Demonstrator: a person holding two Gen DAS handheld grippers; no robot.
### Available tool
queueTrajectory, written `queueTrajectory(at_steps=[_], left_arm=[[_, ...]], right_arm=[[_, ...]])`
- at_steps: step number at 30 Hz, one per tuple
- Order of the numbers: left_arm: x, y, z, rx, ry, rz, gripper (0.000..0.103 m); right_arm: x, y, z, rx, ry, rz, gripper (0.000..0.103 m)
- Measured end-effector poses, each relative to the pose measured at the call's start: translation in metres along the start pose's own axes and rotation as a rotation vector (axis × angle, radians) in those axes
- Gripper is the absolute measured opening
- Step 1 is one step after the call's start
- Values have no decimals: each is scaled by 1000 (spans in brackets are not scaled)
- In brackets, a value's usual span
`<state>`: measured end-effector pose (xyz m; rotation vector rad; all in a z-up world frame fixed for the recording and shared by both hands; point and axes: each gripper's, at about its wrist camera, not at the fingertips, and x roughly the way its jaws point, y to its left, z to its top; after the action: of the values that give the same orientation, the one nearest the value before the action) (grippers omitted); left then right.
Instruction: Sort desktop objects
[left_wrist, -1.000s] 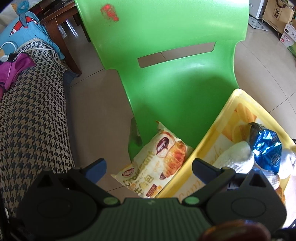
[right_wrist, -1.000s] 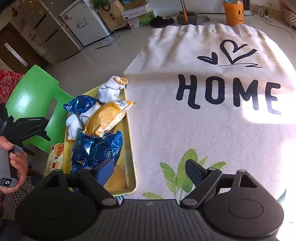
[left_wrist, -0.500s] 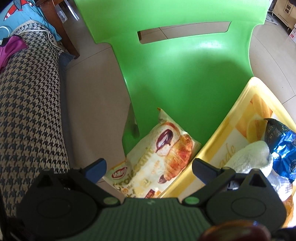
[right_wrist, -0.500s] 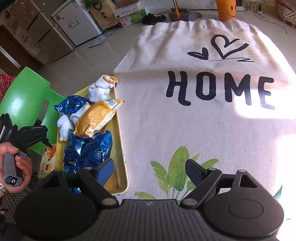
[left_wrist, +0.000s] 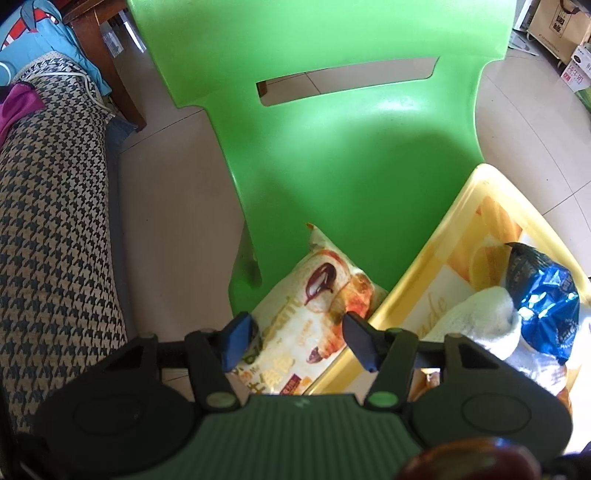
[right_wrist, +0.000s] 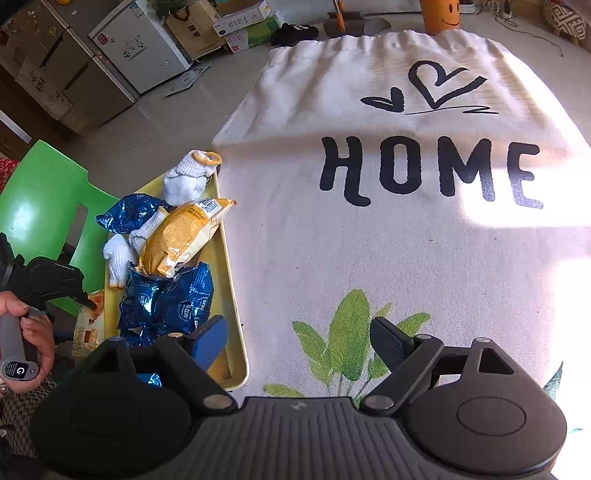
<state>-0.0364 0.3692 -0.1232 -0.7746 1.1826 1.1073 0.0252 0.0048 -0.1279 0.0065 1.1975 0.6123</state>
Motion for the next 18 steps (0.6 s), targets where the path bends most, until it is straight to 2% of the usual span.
queueTrajectory(at_steps=[8, 12, 18], left_arm=[[4, -9, -4, 40, 0, 27, 58], [12, -3, 1, 34, 15, 18, 72], [17, -3, 5, 33, 42, 8, 83]], right_arm=[[1, -4, 0, 26, 2, -3, 85], [7, 4, -1, 8, 20, 11, 85], [19, 38, -6, -118, 44, 52, 85]])
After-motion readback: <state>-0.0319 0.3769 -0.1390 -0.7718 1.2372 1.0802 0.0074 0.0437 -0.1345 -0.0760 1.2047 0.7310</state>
